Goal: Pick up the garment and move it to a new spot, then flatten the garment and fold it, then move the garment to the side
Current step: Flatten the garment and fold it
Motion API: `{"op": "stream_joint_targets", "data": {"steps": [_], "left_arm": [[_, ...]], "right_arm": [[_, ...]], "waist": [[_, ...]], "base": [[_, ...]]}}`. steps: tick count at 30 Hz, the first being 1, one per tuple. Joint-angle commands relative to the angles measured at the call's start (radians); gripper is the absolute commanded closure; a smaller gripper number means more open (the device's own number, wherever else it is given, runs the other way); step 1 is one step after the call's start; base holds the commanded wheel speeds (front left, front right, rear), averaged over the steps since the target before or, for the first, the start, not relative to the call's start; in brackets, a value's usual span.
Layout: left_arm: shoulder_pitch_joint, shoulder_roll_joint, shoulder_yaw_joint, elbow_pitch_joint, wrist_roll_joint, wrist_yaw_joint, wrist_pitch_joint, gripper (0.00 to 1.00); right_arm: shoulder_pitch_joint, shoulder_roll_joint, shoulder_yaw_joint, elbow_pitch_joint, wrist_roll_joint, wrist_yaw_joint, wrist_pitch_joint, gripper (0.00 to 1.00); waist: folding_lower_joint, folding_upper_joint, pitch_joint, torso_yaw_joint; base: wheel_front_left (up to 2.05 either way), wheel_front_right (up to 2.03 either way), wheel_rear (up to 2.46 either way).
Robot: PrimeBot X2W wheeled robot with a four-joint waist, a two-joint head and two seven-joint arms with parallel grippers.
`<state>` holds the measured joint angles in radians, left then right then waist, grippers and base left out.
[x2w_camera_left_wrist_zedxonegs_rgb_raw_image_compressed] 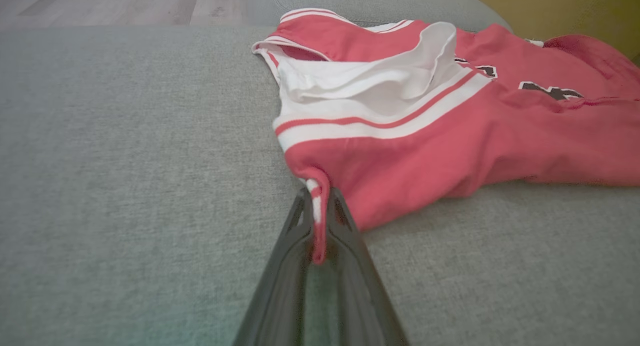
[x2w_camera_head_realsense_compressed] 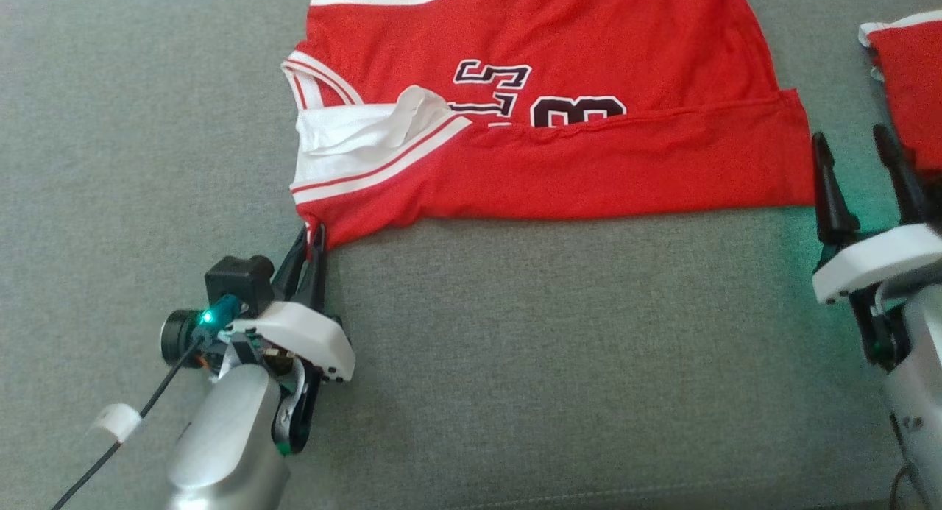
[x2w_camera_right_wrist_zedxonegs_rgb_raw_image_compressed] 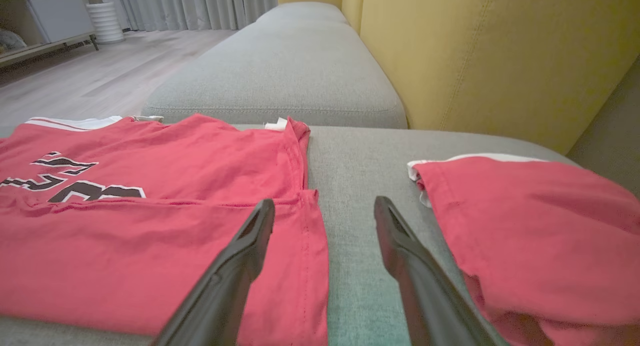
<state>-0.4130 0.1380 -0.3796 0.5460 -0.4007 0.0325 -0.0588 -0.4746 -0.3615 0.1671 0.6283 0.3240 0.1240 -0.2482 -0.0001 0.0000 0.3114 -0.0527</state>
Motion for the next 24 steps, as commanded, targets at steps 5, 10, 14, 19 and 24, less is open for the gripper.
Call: {"op": "stream_joint_targets", "data": {"steps": [5, 10, 14, 19, 24], "left_arm": [[0.001, 0.039, 0.032, -0.048, 0.001, -0.015, -0.012, 1.00], [-0.006, 0.057, 0.021, -0.064, 0.014, -0.014, -0.007, 1.00], [-0.010, 0.069, 0.009, -0.071, 0.026, -0.013, -0.007, 1.00], [0.002, 0.074, -0.005, -0.069, 0.035, -0.009, -0.015, 1.00], [0.077, 0.073, -0.014, -0.077, 0.032, 0.005, -0.044, 1.00]], "right_arm": [[0.029, 0.020, 0.033, 0.106, 0.077, 0.007, 0.006, 0.00], [-0.015, 0.039, 0.070, 0.224, 0.169, 0.007, 0.065, 0.00], [-0.048, 0.038, 0.095, 0.281, 0.207, 0.007, 0.068, 1.00], [-0.049, 0.021, 0.145, 0.313, 0.245, 0.007, 0.070, 1.00], [-0.002, -0.006, 0.188, 0.317, 0.279, 0.007, 0.048, 1.00]], "waist": [[0.0001, 0.0000, -0.020, 0.023], [0.0001, 0.0000, -0.023, 0.038], [0.0001, 0.0000, -0.029, 0.050], [0.0001, 0.0000, -0.064, 0.065], [0.0001, 0.0000, -0.139, 0.083]], "base": [[0.00, 0.00, 0.00], [0.00, 0.00, 0.00], [0.00, 0.00, 0.00], [0.00, 0.00, 0.00], [0.00, 0.00, 0.00]]}}
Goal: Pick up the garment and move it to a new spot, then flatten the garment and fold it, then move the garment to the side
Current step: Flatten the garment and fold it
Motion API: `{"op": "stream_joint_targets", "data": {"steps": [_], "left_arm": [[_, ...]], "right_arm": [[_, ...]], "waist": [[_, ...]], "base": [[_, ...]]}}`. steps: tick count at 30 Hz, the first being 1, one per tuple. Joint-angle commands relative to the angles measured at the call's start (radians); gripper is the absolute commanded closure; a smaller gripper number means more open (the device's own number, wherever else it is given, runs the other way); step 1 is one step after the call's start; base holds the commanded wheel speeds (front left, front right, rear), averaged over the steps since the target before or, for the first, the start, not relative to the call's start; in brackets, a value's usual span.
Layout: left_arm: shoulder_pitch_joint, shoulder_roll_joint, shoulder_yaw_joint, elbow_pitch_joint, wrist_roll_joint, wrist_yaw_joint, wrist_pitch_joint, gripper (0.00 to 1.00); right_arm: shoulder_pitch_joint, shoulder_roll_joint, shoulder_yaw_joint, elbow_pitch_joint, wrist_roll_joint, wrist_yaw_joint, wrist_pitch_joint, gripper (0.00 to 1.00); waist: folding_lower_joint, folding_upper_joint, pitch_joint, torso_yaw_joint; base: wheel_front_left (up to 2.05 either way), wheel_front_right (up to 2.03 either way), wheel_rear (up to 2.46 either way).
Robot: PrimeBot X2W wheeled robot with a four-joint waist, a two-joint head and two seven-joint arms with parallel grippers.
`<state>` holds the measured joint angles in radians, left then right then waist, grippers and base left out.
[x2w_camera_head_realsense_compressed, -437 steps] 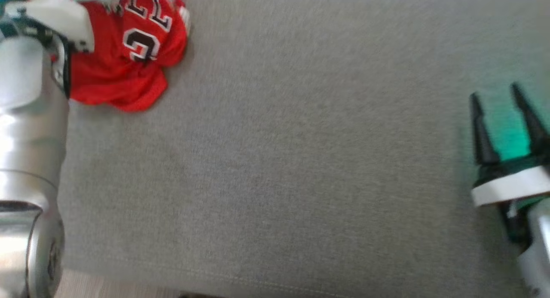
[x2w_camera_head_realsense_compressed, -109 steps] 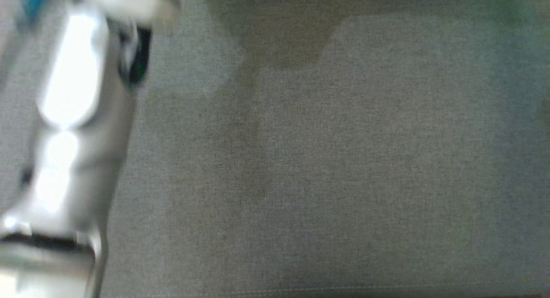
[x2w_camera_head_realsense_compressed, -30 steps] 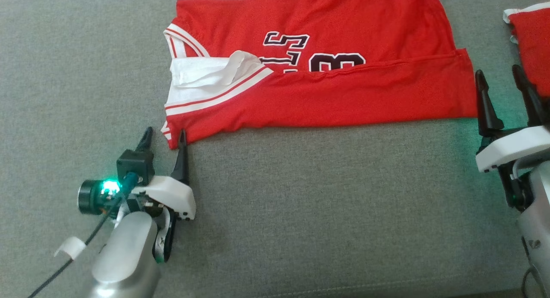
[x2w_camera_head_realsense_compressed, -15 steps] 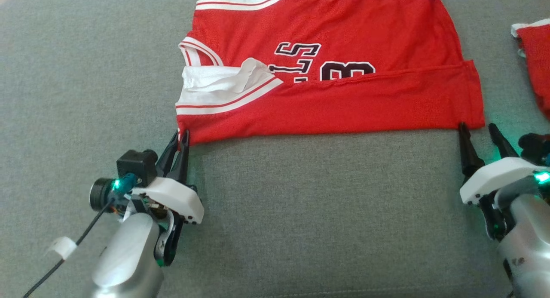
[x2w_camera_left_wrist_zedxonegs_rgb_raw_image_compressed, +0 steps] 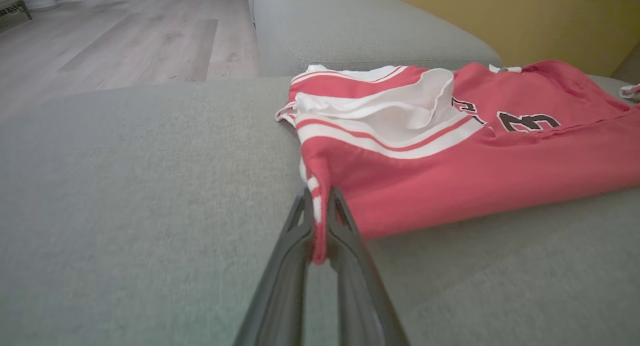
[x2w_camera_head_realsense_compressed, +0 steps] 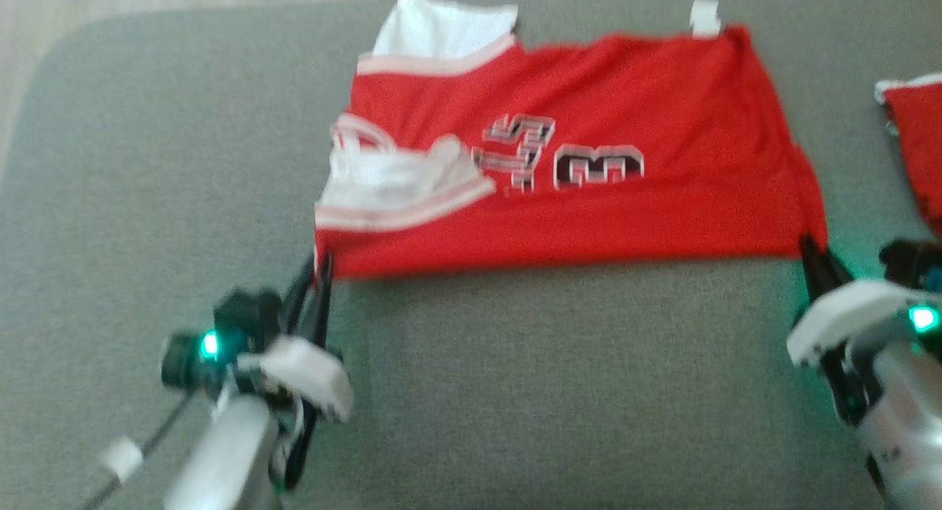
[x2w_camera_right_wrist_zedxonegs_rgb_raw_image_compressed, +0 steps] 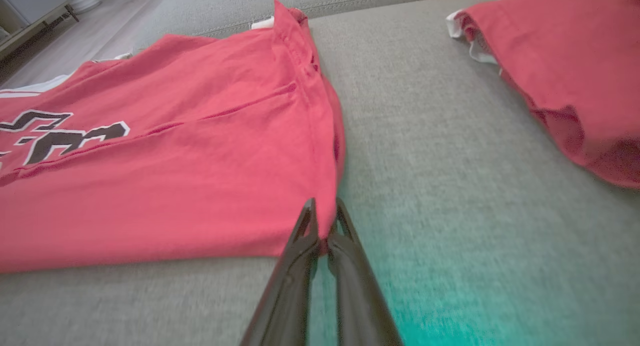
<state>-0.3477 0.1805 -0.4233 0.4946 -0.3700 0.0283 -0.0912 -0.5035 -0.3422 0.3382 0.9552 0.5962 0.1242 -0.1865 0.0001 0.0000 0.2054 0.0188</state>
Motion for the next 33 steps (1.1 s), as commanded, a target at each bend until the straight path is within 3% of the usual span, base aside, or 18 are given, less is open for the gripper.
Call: {"op": "stream_joint_targets", "data": {"steps": [1, 14, 21, 22, 23, 24, 25, 26, 33], "left_arm": [[0.034, 0.030, 0.026, -0.031, 0.000, 0.012, -0.016, 1.00], [0.297, 0.034, -0.007, -0.155, -0.020, 0.056, -0.036, 1.00], [0.365, 0.041, -0.027, -0.195, -0.040, 0.053, -0.001, 1.00], [0.365, 0.042, -0.028, -0.196, -0.040, 0.053, 0.001, 1.00], [0.364, 0.043, -0.031, -0.196, -0.040, 0.051, 0.004, 0.91], [0.360, 0.041, -0.032, -0.197, -0.043, 0.051, 0.007, 0.71], [0.357, 0.038, -0.032, -0.199, -0.046, 0.052, 0.010, 0.27], [0.351, 0.036, -0.029, -0.203, -0.047, 0.056, 0.008, 0.00], [0.269, 0.072, -0.002, -0.284, -0.005, 0.090, -0.017, 0.00]], "right_arm": [[0.042, -0.032, 0.023, -0.012, 0.015, 0.007, -0.018, 1.00], [0.294, -0.148, 0.066, -0.125, 0.092, 0.007, -0.042, 1.00], [0.409, -0.140, 0.048, -0.212, 0.119, 0.007, -0.046, 1.00], [0.421, -0.136, 0.044, -0.225, 0.126, 0.007, -0.047, 0.86], [0.431, -0.133, 0.038, -0.236, 0.131, 0.007, -0.047, 0.44], [0.437, -0.133, 0.031, -0.246, 0.130, 0.007, -0.049, 0.00], [0.444, -0.133, 0.020, -0.258, 0.130, 0.007, -0.053, 0.00], [0.450, -0.131, 0.009, -0.272, 0.131, 0.007, -0.057, 0.00], [0.487, -0.159, -0.059, -0.392, 0.091, 0.007, -0.071, 0.00]], "waist": [[-0.0001, 0.0000, -0.049, 0.016], [-0.0001, 0.0000, -0.149, 0.054], [-0.0001, 0.0000, -0.157, 0.052], [-0.0001, 0.0000, -0.157, 0.051], [-0.0001, 0.0000, -0.155, 0.051], [-0.0001, 0.0000, -0.152, 0.049], [-0.0001, 0.0000, -0.150, 0.048], [-0.0001, 0.0000, -0.146, 0.046], [-0.0001, 0.0000, -0.100, 0.022]], "base": [[0.00, 0.00, 0.00], [0.00, 0.00, 0.00], [0.00, 0.00, 0.00], [0.00, 0.00, 0.00], [0.00, 0.00, 0.00], [0.00, 0.00, 0.00], [0.00, 0.00, 0.00], [0.00, 0.00, 0.00], [0.00, 0.00, 0.00]]}}
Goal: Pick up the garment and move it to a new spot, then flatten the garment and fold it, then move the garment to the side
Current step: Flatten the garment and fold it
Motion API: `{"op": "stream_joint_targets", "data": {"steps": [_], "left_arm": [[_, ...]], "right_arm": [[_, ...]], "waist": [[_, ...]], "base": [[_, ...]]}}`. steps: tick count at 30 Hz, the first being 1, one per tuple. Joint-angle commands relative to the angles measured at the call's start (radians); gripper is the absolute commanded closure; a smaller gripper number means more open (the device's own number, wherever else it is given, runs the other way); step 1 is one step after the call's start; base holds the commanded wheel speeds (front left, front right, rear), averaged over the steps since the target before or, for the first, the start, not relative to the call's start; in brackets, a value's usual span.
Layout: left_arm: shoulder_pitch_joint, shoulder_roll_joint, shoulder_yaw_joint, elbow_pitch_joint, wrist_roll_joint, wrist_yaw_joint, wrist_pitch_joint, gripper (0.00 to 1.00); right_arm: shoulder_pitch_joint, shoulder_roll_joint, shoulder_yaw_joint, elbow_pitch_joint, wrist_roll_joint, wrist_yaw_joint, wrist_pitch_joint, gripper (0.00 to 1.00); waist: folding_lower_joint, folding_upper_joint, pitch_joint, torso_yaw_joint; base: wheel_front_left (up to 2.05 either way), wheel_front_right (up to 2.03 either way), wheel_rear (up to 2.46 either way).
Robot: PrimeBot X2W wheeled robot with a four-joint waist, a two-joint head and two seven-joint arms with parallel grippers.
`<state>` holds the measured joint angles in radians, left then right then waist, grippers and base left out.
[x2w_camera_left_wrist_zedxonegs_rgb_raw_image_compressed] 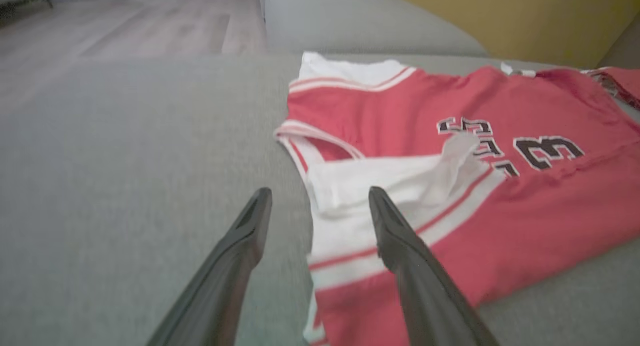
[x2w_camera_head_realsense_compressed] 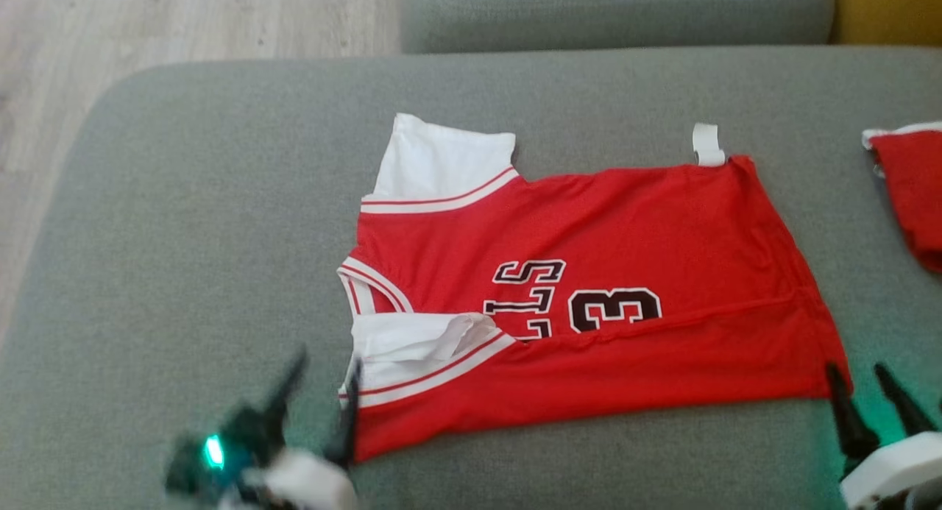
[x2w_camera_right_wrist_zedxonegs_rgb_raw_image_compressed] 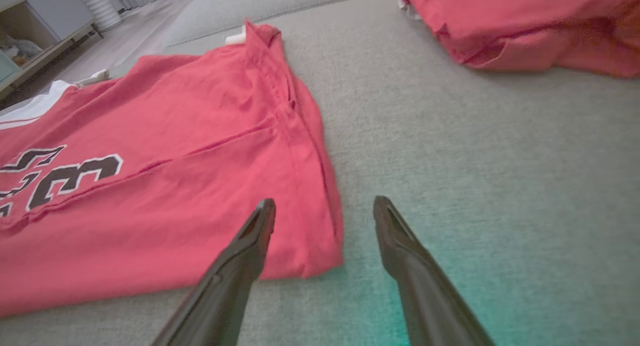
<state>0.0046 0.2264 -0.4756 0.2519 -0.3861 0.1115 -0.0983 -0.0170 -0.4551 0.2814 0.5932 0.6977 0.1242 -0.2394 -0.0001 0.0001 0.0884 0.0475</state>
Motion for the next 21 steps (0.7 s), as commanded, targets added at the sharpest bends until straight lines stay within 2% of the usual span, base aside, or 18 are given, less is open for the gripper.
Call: {"op": "stream_joint_targets", "data": {"steps": [1, 3, 6, 9, 12, 15, 20, 21], "left_arm": [[-0.117, 0.041, 0.055, -0.057, 0.021, 0.003, -0.003, 0.00], [-0.208, 0.076, 0.056, -0.081, 0.048, -0.016, 0.024, 0.00], [-0.380, 0.109, 0.049, -0.102, 0.066, -0.076, 0.092, 0.00], [-0.568, 0.117, 0.034, -0.073, 0.062, -0.153, 0.171, 0.00], [-0.746, 0.111, 0.012, 0.001, 0.046, -0.207, 0.238, 0.00], [-0.894, 0.107, -0.032, 0.111, 0.012, -0.234, 0.326, 0.00], [-1.068, 0.136, -0.103, 0.293, -0.062, -0.241, 0.448, 0.00], [-1.068, 0.136, -0.103, 0.293, -0.062, -0.241, 0.448, 0.00]], "right_arm": [[0.002, -0.051, -0.016, -0.047, -0.021, 0.007, -0.019, 0.00], [0.001, -0.055, -0.040, -0.080, -0.037, 0.007, -0.020, 0.00], [-0.017, -0.058, -0.061, -0.123, -0.067, 0.007, -0.021, 0.00], [-0.045, -0.053, -0.079, -0.158, -0.087, 0.007, -0.021, 0.00], [-0.084, -0.047, -0.079, -0.193, -0.103, 0.007, -0.021, 0.00], [-0.124, -0.045, -0.068, -0.212, -0.116, 0.007, -0.019, 0.00], [-0.181, -0.029, -0.044, -0.234, -0.130, 0.007, -0.017, 0.00], [-0.181, -0.029, -0.044, -0.234, -0.130, 0.007, -0.017, 0.00]], "waist": [[0.0001, -0.0001, 0.029, -0.009], [0.0001, -0.0001, 0.056, -0.014], [0.0001, -0.0001, 0.109, -0.028], [0.0001, -0.0001, 0.164, -0.044], [0.0001, -0.0001, 0.226, -0.074], [0.0001, -0.0001, 0.276, -0.109], [0.0001, -0.0001, 0.334, -0.179], [0.0001, -0.0001, 0.334, -0.179]], "base": [[0.00, 0.00, 0.00], [0.00, 0.00, 0.00], [0.00, 0.00, 0.00], [0.00, 0.00, 0.00], [0.00, 0.00, 0.00], [0.00, 0.00, 0.00], [0.00, 0.00, 0.00], [0.00, 0.00, 0.00]]}}
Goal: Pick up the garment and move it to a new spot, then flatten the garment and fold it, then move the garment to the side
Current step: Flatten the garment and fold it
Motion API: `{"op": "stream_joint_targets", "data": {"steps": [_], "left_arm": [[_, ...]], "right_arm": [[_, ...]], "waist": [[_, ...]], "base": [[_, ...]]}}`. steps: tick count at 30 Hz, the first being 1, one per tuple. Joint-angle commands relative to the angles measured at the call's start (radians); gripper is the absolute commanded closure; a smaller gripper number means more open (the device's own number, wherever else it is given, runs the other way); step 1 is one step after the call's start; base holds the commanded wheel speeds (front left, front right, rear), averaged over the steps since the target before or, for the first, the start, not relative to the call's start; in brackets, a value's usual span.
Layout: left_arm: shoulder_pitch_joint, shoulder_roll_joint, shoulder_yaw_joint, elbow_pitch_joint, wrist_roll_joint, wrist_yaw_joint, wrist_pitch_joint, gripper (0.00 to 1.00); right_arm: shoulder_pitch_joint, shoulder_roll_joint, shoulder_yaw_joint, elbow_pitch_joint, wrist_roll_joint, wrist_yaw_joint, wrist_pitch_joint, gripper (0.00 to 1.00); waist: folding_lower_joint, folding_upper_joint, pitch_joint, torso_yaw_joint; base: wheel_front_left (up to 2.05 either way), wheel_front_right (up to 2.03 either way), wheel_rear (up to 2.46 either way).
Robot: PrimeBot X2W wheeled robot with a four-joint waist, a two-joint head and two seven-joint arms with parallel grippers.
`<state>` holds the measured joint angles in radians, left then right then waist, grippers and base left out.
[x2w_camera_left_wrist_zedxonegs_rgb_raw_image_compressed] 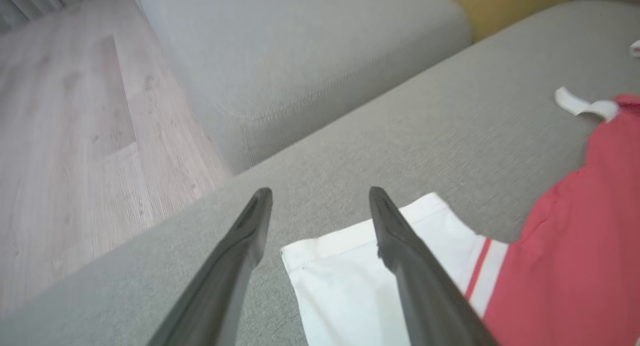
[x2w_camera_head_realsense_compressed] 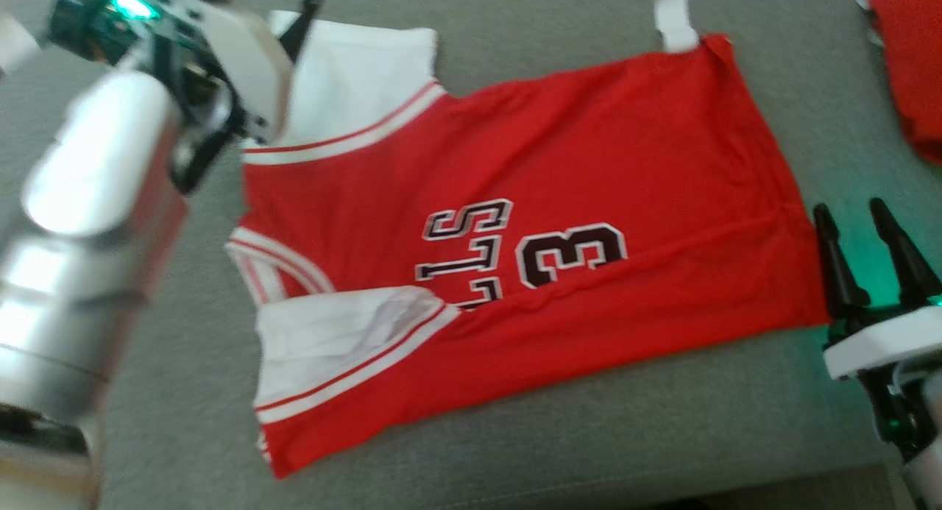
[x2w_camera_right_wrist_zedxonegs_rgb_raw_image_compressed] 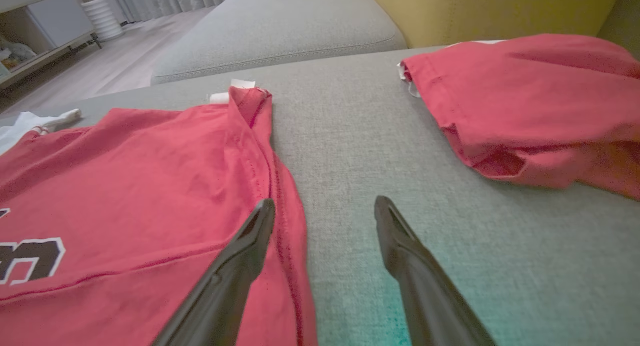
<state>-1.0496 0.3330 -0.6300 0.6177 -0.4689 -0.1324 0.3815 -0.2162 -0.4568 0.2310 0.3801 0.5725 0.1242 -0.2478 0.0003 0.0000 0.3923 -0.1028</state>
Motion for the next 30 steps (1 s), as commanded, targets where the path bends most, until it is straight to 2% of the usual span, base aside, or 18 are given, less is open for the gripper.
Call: {"op": "stream_joint_targets", "data": {"steps": [1, 9, 16, 17, 18, 19, 26, 30], "left_arm": [[-0.057, 0.054, 0.022, -0.007, -0.011, 0.002, 0.016, 0.00], [-0.131, 0.137, -0.030, 0.185, -0.065, 0.002, 0.116, 0.00], [-0.140, 0.166, -0.061, 0.237, -0.083, 0.002, 0.091, 0.00], [-0.141, 0.166, -0.066, 0.241, -0.090, 0.002, 0.090, 0.18], [-0.139, 0.164, -0.075, 0.240, -0.099, 0.002, 0.090, 0.69], [-0.136, 0.162, -0.084, 0.238, -0.113, 0.002, 0.094, 1.00], [-0.148, 0.174, -0.141, 0.207, -0.155, 0.002, 0.036, 1.00], [-0.167, 0.175, -0.177, 0.188, -0.164, 0.002, -0.006, 1.00]], "right_arm": [[0.001, -0.017, 0.016, -0.026, -0.007, 0.007, -0.009, 0.00], [-0.018, 0.016, 0.026, -0.023, -0.006, 0.007, -0.012, 0.00], [-0.022, 0.029, 0.024, -0.013, -0.006, 0.007, -0.013, 0.00], [-0.023, 0.030, 0.023, -0.012, -0.006, 0.007, -0.013, 0.00], [-0.024, 0.030, 0.022, -0.012, -0.007, 0.007, -0.013, 0.00], [-0.025, 0.031, 0.021, -0.012, -0.008, 0.007, -0.014, 0.00], [-0.042, 0.009, 0.009, -0.026, -0.025, 0.007, -0.014, 0.00], [-0.114, -0.012, 0.032, -0.058, -0.047, 0.007, 0.015, 0.00]], "waist": [[-0.0003, 0.0000, 0.048, -0.055], [-0.0003, 0.0000, 0.092, -0.125], [-0.0003, 0.0000, 0.103, -0.145], [-0.0003, 0.0000, 0.104, -0.147], [-0.0003, 0.0000, 0.104, -0.148], [-0.0003, 0.0000, 0.102, -0.148], [-0.0003, 0.0000, 0.079, -0.135], [-0.0003, 0.0000, 0.061, -0.119]], "base": [[0.00, 0.00, 0.00], [0.00, 0.00, 0.00], [0.00, 0.00, 0.00], [0.00, 0.00, 0.00], [0.00, 0.00, 0.00], [0.00, 0.00, 0.00], [0.00, 0.00, 0.00], [0.00, 0.00, 0.00]]}}
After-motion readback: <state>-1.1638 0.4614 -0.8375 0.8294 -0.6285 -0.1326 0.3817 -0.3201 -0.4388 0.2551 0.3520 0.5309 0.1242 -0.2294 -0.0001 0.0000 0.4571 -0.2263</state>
